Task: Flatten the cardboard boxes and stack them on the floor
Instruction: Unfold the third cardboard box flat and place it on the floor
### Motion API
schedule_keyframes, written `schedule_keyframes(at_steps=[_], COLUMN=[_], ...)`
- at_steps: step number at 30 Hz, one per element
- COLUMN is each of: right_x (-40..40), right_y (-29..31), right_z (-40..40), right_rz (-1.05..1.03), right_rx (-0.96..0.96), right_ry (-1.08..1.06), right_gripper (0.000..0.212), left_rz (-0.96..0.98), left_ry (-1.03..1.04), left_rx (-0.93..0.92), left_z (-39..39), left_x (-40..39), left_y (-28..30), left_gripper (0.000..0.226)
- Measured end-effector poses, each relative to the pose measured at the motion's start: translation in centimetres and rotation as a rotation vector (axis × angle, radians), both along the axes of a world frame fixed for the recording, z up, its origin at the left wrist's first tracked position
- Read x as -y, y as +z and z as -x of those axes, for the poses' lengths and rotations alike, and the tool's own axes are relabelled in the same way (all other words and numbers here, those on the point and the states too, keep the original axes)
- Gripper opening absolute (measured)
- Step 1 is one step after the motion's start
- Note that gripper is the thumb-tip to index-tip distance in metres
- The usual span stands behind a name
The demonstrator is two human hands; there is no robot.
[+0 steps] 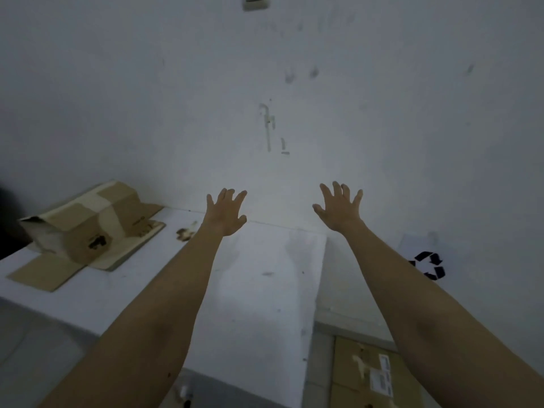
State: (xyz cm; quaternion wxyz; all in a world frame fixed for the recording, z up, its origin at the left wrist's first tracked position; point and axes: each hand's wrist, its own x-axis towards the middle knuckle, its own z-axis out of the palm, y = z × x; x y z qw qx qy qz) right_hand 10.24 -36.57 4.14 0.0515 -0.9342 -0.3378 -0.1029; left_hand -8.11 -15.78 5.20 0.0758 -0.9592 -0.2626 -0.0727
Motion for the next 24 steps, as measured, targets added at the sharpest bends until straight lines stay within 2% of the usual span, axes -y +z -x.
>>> schedule_keyframes(at_steps=[10,24], right_x=[-17.9,-44.1], right_y=[-1.1,-3.7], right_z=[7.5,8.4], right_rz=[0.008,0.021], right_rx=[0.012,-0.031], right_ry=[0.112,0.230], right_gripper=[0.061,0.062], left_rz=[0.067,0.084], left_ry=[0.023,0.128], left_rx=[0.078,0.042], left_z=[7.1,9.1], left_x=[-15.9,-39.6], left_y=[-1.5,-3.3], left_gripper=[0.065,0.066])
